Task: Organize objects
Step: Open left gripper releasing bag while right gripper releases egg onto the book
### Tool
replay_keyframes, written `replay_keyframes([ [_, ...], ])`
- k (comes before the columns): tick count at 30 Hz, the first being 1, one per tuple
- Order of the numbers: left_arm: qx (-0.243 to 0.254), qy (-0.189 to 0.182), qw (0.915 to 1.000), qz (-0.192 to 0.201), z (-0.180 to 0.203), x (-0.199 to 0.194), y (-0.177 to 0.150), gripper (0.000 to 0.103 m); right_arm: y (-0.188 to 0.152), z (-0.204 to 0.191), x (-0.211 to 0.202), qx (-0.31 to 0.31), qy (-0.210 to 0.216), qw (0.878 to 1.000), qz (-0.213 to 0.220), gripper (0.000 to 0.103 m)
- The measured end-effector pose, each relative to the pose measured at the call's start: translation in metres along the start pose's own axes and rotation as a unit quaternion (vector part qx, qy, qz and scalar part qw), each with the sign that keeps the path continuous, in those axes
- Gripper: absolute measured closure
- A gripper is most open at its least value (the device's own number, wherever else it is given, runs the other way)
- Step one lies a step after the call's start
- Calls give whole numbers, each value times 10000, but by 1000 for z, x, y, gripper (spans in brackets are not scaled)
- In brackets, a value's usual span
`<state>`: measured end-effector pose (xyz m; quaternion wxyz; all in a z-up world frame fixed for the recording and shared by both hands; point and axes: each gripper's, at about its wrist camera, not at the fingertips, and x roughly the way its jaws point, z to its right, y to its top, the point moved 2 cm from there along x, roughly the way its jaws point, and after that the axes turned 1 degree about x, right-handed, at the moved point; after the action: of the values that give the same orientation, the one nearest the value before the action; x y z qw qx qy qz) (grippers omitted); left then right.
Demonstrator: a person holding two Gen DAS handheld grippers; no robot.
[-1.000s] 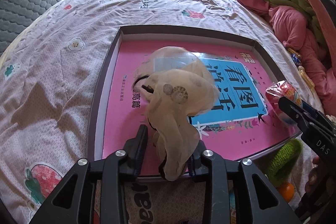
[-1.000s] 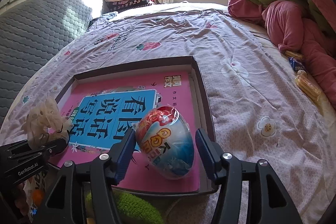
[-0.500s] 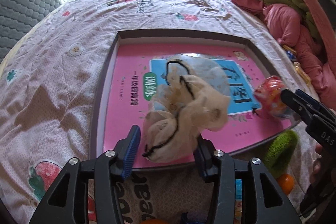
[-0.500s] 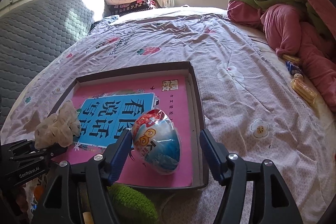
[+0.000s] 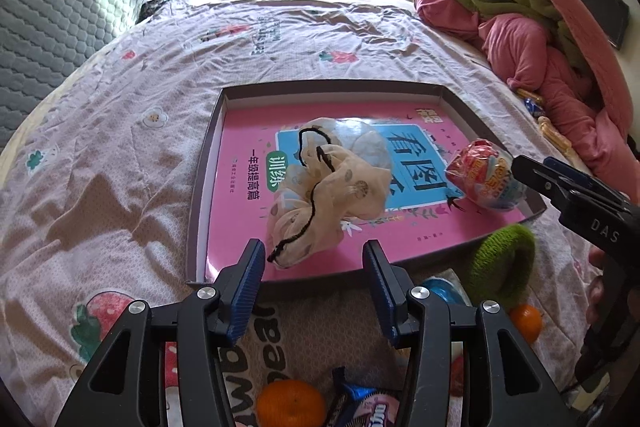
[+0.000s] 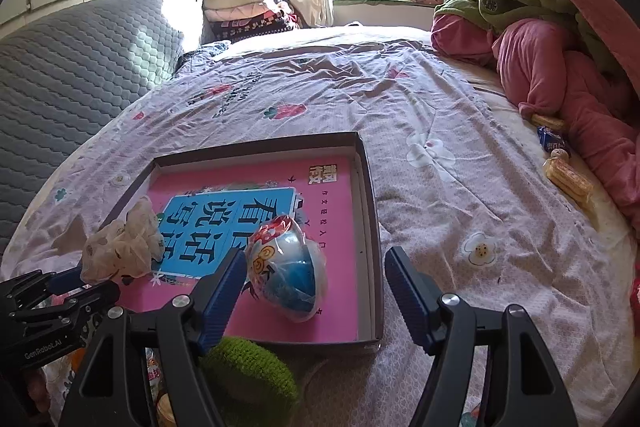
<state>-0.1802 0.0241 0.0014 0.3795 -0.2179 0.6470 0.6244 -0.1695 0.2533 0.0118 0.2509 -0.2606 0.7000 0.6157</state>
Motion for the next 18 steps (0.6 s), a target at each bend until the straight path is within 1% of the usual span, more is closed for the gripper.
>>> replay_keyframes([
  [6, 30, -69, 9999, 133, 2, -14, -4, 50, -3, -4, -12, -78, 56, 9999, 104, 32],
  [8, -1, -126, 9998, 166, 3, -17, -4, 46, -3, -5, -13, -90, 54, 9999, 115, 32],
  [13, 41, -96, 9997, 199, 6, -21, -5, 45, -6, -10, -20, -187, 63, 9997, 174, 32],
  [18, -14, -230, 9995, 218, 7, -28, -7, 45, -10, -13, -25, -280, 81, 9994, 177, 32],
])
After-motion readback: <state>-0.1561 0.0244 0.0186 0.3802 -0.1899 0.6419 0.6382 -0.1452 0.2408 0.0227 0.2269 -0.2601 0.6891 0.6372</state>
